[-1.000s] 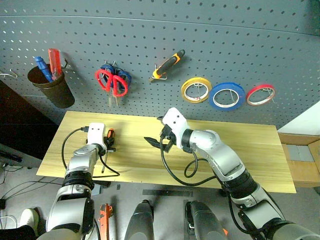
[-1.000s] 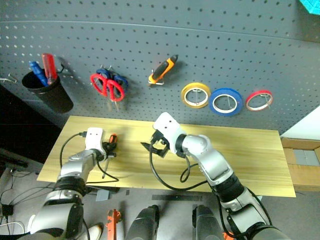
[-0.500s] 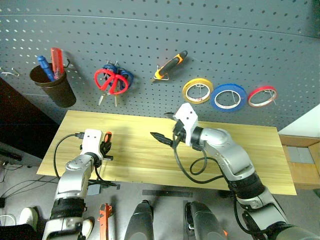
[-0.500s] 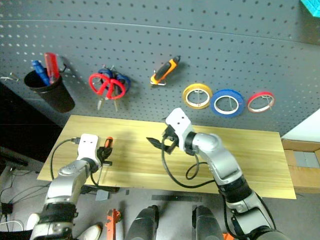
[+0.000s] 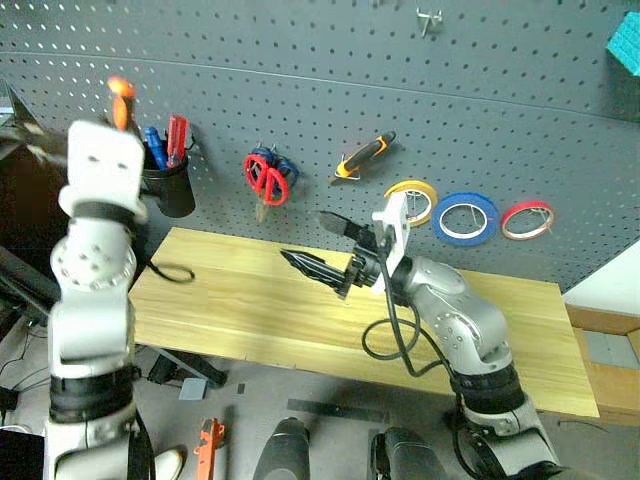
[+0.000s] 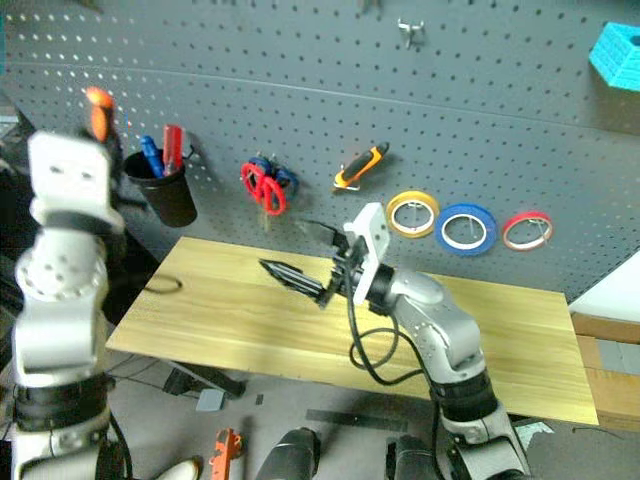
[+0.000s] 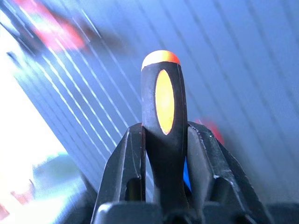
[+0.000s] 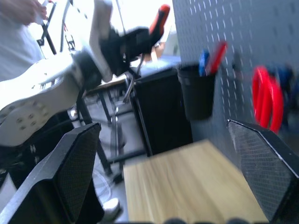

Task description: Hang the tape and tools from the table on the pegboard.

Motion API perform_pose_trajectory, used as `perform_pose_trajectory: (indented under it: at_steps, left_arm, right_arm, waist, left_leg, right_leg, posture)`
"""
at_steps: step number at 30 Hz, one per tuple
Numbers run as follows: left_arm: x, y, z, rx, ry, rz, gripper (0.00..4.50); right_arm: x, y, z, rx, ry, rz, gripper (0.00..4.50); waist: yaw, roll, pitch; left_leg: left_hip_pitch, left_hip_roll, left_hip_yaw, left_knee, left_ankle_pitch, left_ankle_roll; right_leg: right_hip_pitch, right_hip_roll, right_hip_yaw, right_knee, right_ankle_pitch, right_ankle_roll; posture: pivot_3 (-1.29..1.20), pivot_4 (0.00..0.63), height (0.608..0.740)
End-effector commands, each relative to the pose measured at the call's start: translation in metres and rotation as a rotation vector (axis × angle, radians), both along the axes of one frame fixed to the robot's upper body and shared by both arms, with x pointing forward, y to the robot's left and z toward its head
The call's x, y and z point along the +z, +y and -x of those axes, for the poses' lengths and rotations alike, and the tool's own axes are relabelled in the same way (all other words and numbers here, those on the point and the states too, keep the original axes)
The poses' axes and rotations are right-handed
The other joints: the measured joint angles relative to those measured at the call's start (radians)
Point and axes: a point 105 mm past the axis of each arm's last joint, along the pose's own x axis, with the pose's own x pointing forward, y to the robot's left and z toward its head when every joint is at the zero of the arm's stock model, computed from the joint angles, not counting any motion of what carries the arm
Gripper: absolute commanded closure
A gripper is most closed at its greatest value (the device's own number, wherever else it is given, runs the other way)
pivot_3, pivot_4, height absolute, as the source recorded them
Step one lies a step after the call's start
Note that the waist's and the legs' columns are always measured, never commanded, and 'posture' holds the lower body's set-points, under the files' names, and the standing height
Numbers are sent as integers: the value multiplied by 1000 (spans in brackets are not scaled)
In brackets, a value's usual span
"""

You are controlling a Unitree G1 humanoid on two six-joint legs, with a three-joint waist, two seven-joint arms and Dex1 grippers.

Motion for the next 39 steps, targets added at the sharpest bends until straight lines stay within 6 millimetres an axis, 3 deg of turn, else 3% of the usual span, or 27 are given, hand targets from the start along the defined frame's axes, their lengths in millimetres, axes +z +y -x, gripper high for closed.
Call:
perform_pose_trajectory:
  at_steps: [1,7,11,15,23,35,39]
  left_arm:
    - [47,14,-4,14,-122,-22,3653]
    - [80,31,-33,-25,-177,31,3653]
    - [76,37,-59,-97,-126,117,3653]
    - [55,38,-79,-172,-44,171,3653]
    - [28,43,-90,-173,2,209,3653]
    - [45,48,-81,-168,-104,209,3653]
    - [40,52,-79,-153,-112,212,3653]
  right_arm:
    - [24,10,-5,-21,-85,-56,0]
    - [59,22,-22,-122,-167,-147,0]
    - [66,29,-28,-179,-205,-149,0]
    - [69,32,-33,-221,-214,-154,0]
    - [59,34,-31,-214,-189,-130,0]
    - [55,33,-32,-219,-176,-120,0]
    - [55,31,-33,-233,-168,-127,0]
  waist:
    - [1,-1,-5]
    - [10,-1,-19]
    - [11,-1,-23]
    - [11,-1,-23]
    - [-5,0,-22]
    - [-15,2,-21]
    - [-16,3,-19]
  left_leg:
    - [0,0,-1,0,1,0]
    - [-1,1,-1,-1,2,-1]
    - [-2,1,-1,-1,3,-3]
    - [-2,1,0,-2,3,-2]
    - [-3,1,0,-2,2,0]
    - [-2,1,-1,-2,2,0]
    - [-2,1,-1,-2,2,0]
  right_leg:
    - [0,1,-1,0,0,-1]
    - [-3,2,0,1,2,-2]
    - [-3,2,0,1,2,-3]
    - [-4,2,0,0,2,-2]
    - [-4,2,0,1,2,-3]
    - [-4,3,0,2,2,-2]
    - [-4,3,0,2,2,-2]
  posture:
    - [301,32,740]
    - [283,31,740]
    - [268,39,740]
    - [259,59,740]
    - [250,96,740]
    - [263,115,740]
    - [256,152,740]
